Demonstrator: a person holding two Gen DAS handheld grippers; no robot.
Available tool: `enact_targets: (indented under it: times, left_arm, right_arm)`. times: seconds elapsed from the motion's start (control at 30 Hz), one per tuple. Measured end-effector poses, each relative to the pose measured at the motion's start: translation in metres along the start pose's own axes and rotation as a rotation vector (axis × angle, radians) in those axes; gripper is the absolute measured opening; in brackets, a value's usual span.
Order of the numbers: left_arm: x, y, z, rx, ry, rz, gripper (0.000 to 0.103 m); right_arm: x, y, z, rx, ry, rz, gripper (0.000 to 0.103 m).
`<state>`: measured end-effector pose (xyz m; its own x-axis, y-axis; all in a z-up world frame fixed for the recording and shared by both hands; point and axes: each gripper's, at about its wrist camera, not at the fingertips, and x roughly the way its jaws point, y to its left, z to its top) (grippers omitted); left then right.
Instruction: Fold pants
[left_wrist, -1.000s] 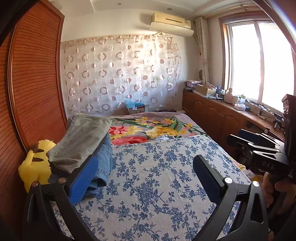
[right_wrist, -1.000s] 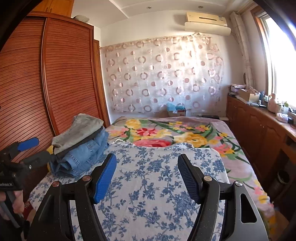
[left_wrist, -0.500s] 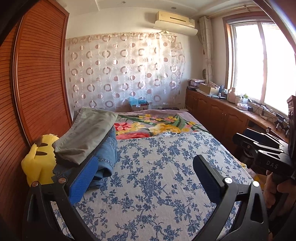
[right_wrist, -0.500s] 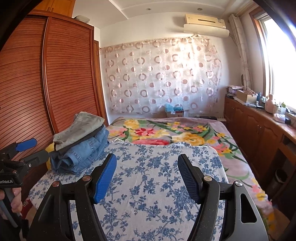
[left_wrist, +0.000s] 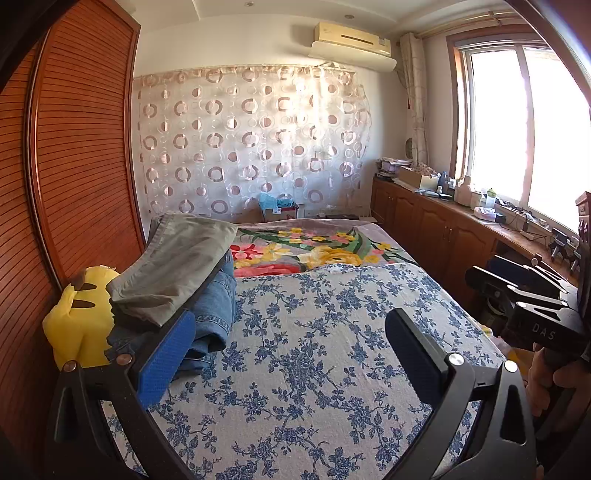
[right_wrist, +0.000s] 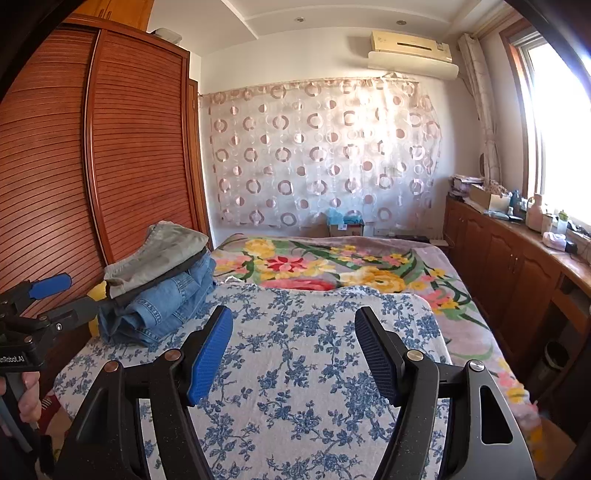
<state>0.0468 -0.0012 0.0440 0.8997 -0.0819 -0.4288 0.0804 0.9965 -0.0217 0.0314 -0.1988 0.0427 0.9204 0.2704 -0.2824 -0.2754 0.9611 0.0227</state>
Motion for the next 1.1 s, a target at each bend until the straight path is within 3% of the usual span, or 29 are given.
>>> enact_targets:
  times: [1.1]
  left_arm:
    - [-0.0027, -0.0017, -0.0017, -0.002, -0.003, -0.011, 0.102]
  right_arm:
    - [-0.0033, -0.0013, -0.0016, 0.004, 0.004, 0.000, 0.071]
